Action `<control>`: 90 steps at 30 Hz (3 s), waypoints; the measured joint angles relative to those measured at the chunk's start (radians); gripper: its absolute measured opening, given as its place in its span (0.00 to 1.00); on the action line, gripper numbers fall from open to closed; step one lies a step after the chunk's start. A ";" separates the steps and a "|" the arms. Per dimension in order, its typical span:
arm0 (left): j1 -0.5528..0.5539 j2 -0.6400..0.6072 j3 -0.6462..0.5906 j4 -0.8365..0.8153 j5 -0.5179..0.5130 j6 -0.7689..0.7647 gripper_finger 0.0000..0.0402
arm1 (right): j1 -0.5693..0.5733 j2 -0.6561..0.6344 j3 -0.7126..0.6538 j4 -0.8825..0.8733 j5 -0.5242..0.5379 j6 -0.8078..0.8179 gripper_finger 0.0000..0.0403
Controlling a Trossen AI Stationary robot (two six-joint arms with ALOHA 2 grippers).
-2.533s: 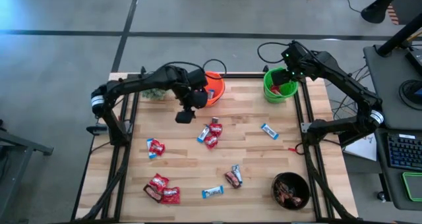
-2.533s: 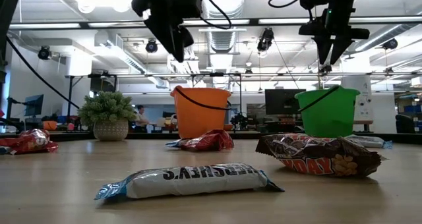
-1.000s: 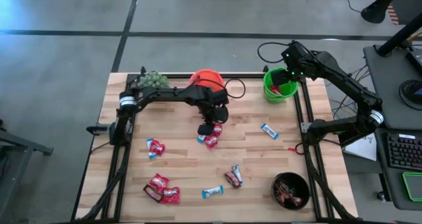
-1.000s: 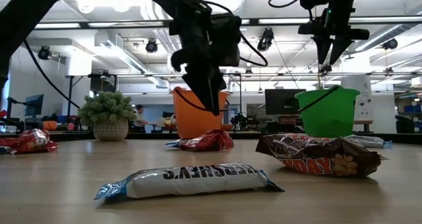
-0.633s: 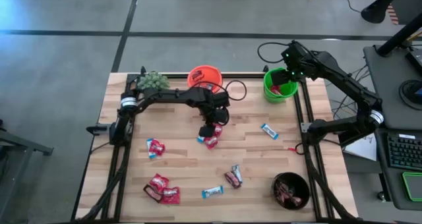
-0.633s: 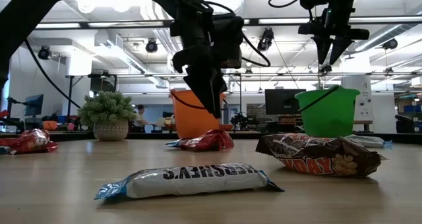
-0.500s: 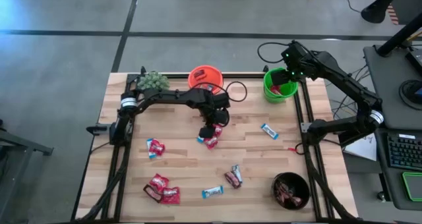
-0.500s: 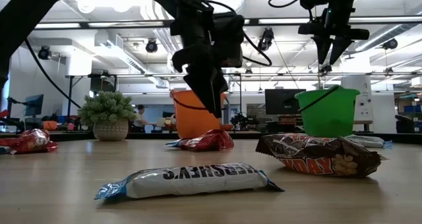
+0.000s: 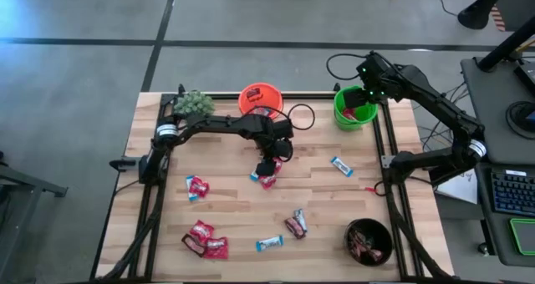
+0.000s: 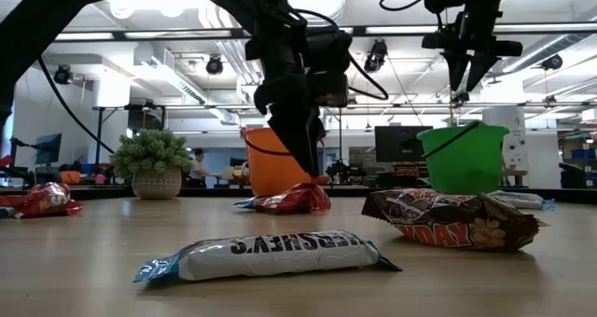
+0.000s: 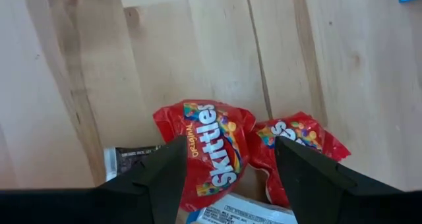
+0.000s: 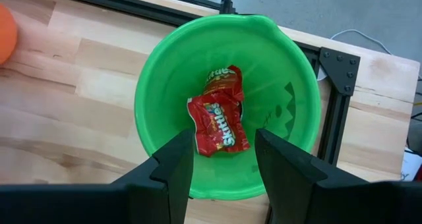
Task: Sort candy
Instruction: Put the red candy into the green bucket
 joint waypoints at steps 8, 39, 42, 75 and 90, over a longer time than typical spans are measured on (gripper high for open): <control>-0.002 0.043 0.000 -0.002 -0.055 -0.004 0.52 | 0.000 0.000 0.000 -0.001 0.000 0.000 0.38; -0.024 0.048 0.228 -0.260 -0.081 0.017 0.01 | 0.000 0.000 0.000 -0.040 0.000 -0.012 0.38; -0.034 0.048 0.331 -0.332 -0.081 0.057 0.01 | 0.000 -0.005 0.000 -0.063 0.000 -0.012 0.38; 0.158 0.001 0.683 -0.281 0.012 0.218 0.00 | 0.032 -0.172 0.000 0.222 -0.478 -0.058 0.32; 0.197 0.002 0.687 0.004 0.159 0.097 0.00 | 0.032 -0.117 0.000 0.356 -0.590 -0.267 0.39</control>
